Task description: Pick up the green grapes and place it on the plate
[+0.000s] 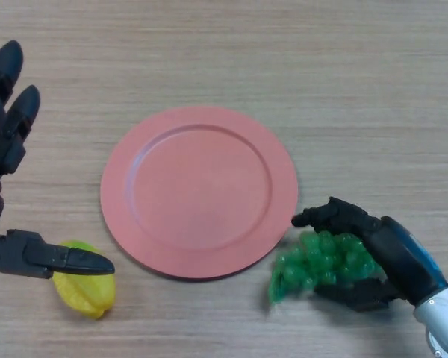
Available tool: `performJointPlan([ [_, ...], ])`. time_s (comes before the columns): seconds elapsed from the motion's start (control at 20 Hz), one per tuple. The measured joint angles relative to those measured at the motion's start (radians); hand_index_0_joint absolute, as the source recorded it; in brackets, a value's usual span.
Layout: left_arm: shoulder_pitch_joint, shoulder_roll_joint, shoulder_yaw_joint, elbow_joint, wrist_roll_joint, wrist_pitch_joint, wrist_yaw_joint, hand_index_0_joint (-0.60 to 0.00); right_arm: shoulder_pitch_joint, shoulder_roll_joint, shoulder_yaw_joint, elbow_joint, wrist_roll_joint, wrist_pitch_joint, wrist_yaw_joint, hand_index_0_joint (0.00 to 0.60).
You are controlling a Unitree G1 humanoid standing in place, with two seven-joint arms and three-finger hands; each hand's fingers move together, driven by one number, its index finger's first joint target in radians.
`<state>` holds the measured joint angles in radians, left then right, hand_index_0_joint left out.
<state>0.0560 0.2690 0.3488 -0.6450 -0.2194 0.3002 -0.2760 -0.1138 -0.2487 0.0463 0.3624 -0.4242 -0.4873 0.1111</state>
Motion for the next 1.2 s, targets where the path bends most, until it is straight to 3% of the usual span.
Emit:
performJointPlan([
  [0.2, 0.007, -0.003, 0.015, 0.006, 0.001, -0.01, 0.015, 0.0, 0.024, -0.007, -0.002, -0.048, -0.056, -0.001, -0.003, 0.6],
  [0.3, 0.012, -0.005, 0.019, 0.006, 0.006, -0.013, 0.015, 0.0, 0.073, -0.005, -0.001, -0.227, 0.009, 0.136, 0.13, 0.6],
  [0.35, 0.016, -0.008, 0.022, 0.005, 0.006, -0.016, 0.015, 0.0, 0.094, 0.003, 0.0, -0.323, 0.067, 0.225, 0.163, 0.6],
  [0.55, 0.025, -0.02, 0.025, 0.005, 0.005, -0.024, 0.015, 0.0, 0.076, 0.02, 0.002, -0.637, 0.163, 0.481, 0.179, 0.6],
  [0.8, 0.033, -0.023, 0.028, 0.003, -0.008, -0.036, 0.015, 0.0, -0.176, 0.056, 0.164, -0.767, 0.152, 0.783, 0.21, 0.6],
  [1.0, 0.046, -0.028, 0.036, -0.012, -0.044, -0.037, 0.015, 0.0, -0.364, 0.059, 0.318, -0.71, 0.157, 0.927, 0.216, 0.6],
  [1.2, 0.064, -0.042, 0.06, -0.025, -0.044, -0.037, 0.015, 0.0, -0.517, 0.059, 0.41, -0.578, 0.189, 1.0, 0.102, 0.6],
])
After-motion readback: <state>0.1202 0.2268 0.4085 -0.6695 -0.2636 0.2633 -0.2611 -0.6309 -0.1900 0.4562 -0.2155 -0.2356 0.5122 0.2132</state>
